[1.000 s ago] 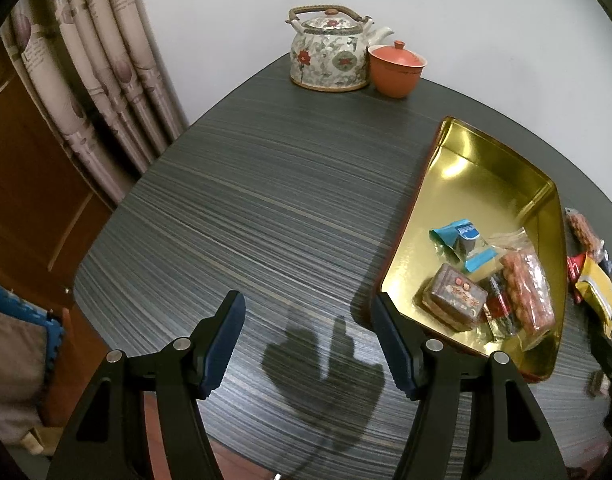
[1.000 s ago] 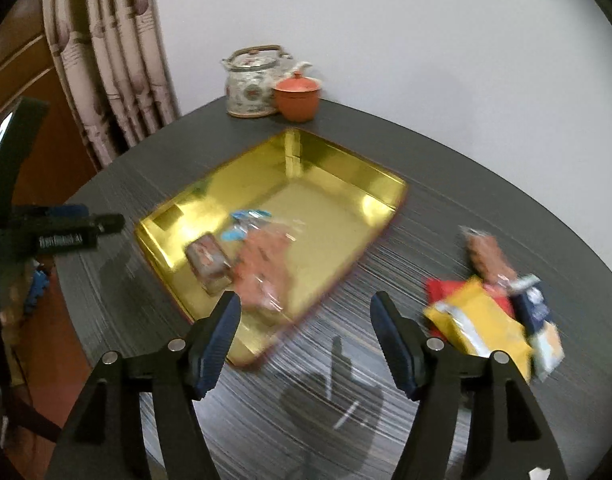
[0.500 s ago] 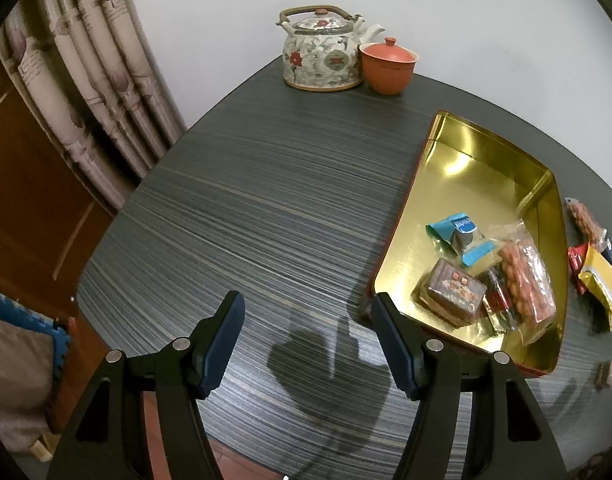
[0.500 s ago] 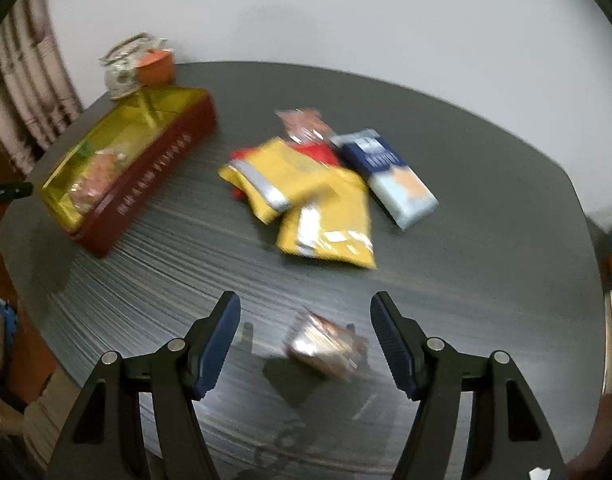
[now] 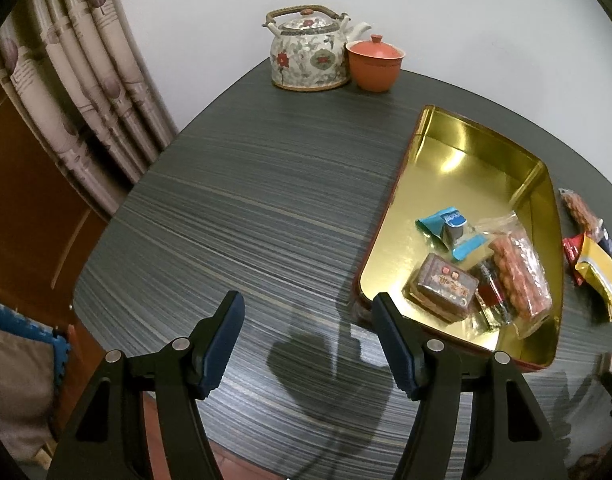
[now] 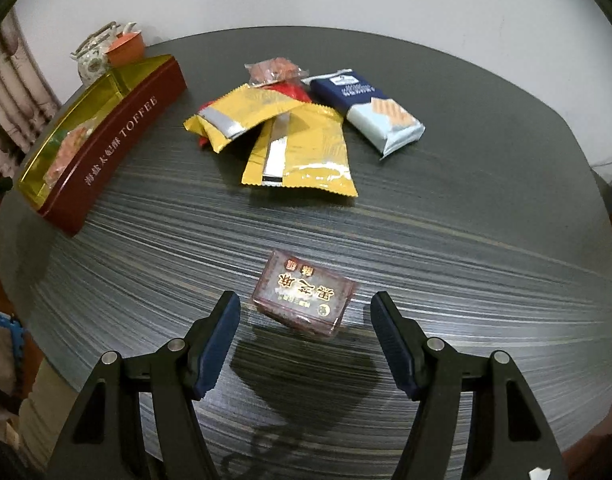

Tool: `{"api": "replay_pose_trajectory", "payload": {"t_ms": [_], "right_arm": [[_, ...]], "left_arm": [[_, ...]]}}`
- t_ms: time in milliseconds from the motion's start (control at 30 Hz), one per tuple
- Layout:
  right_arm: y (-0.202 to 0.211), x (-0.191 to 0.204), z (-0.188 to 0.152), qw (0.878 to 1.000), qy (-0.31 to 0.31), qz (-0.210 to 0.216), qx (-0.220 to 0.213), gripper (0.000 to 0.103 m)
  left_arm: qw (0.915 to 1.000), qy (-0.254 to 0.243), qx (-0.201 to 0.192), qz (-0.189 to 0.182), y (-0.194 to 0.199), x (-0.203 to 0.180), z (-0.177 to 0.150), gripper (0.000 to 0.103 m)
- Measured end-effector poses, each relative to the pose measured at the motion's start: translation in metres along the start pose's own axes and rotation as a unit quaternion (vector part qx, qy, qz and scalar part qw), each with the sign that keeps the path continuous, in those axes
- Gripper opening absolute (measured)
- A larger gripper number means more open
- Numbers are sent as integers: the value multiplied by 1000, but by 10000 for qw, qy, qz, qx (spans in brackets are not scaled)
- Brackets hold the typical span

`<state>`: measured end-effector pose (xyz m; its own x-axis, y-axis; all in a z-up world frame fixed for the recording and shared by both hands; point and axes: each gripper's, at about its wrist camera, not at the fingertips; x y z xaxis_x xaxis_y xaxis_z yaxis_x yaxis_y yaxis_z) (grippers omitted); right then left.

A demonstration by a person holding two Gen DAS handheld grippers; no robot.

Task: Organize snacks
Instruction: 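Grasp the dark brown printed box on the table with the right tool, then reach the left tool to the snack pile and grasp a yellow packet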

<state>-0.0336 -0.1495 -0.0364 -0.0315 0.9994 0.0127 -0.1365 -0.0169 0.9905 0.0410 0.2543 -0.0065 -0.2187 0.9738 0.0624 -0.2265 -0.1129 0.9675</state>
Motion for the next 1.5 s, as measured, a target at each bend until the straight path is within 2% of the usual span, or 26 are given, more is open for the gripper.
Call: {"api": "replay_pose_trajectory", "payload": {"t_ms": [100,233,300,467,667,933,1200,1500], "right_arm": [[-4,1,2,10000,-35,2,14,61],[-8,0,4,10000,-49,-3,-12,48],[-8,0,5,10000,-16,-30,-51,45],[-10,-10,12,9998,-99,-68,-171,44],[-13,-34,25,9990,-237,-188,-344,44],[-19,-62,43,9964,-386,-378,-660,44],[-24,-91,67,9926,-619,-501,-920,44],[-28,-106,70,9899,-734,-446,-1125,44]], "left_arm": [[10000,-7,8,21,-1,-1,0,67],[10000,-56,-10,70,-2,-4,-1,67],[9999,-128,-45,73,-2,-7,-2,67],[9994,-325,-65,-27,1,-22,-6,67],[9971,-755,-92,-39,16,-58,-14,67],[9899,-1364,-100,-378,36,-126,-19,67],[9804,-1848,52,-676,35,-194,-18,67],[9697,-1791,645,-1531,17,-249,-14,67]]}}
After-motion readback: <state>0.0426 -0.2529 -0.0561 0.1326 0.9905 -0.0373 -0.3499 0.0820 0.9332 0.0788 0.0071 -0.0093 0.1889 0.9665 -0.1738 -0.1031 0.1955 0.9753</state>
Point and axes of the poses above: each gripper's, at about its wrist camera, not at the fingertips, and y roughly against the way its jaws point, x to its left, z to its top, and after that the axes turned 15 degrees about x, right-handed
